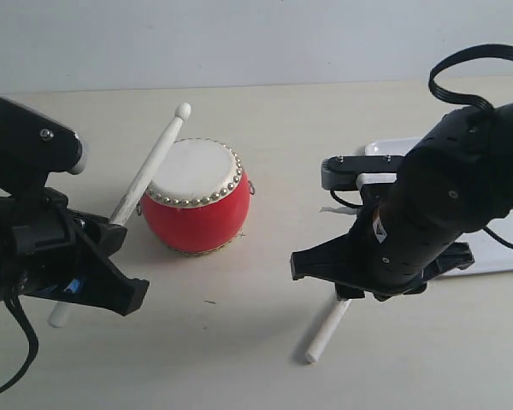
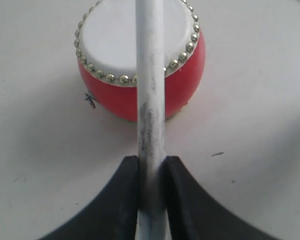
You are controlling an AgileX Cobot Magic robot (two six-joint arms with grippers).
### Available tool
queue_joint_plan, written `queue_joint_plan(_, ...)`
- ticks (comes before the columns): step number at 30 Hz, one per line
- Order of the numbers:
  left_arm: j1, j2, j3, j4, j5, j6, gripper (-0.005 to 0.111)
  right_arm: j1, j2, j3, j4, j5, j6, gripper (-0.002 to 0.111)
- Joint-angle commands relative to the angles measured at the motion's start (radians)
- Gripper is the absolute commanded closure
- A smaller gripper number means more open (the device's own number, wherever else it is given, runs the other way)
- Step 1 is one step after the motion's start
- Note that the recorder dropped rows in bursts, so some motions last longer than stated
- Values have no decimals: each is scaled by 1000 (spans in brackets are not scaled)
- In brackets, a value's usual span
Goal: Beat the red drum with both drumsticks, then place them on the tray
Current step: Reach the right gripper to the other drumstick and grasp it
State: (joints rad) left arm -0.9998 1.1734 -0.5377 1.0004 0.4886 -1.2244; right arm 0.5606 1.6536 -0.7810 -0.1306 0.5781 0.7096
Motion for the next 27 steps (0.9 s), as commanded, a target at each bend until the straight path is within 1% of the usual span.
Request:
queue_joint_plan(1, 2, -10, 5, 9, -4, -8, 107, 1, 53, -6, -2, -35, 20, 66)
queue_joint_plan(4, 2, -10, 5, 9, -4, -8, 107, -20, 101, -6, 1, -38, 24, 66)
queue_joint_plan(6, 2, -10, 5, 11, -4, -8, 107, -23, 115, -6, 1, -73, 24, 66)
queue_joint_plan(12, 2, -10, 5, 17, -8, -6, 107, -23, 116, -7, 1, -151, 34, 66)
queue_joint_plan(15, 2, -10, 5, 17, -8, -6, 107, -23, 116, -41, 1, -158, 52, 66)
queue_joint_plan(17, 2, -10, 5, 19, -8, -6, 107, -23, 123, -71, 1, -155, 53, 66)
queue_joint_plan(20, 2, -10, 5, 21, -8, -6, 107, -23, 182, -98, -24, -81, 53, 71)
queue_joint_plan(22, 2, -10, 5, 21, -10, -2, 107, -23, 218, -114, -28, -36, 53, 70)
queue_joint_plan(27, 2, -10, 5, 21, -10, -2, 107, -23, 235, -114, -41, -62, 51, 70)
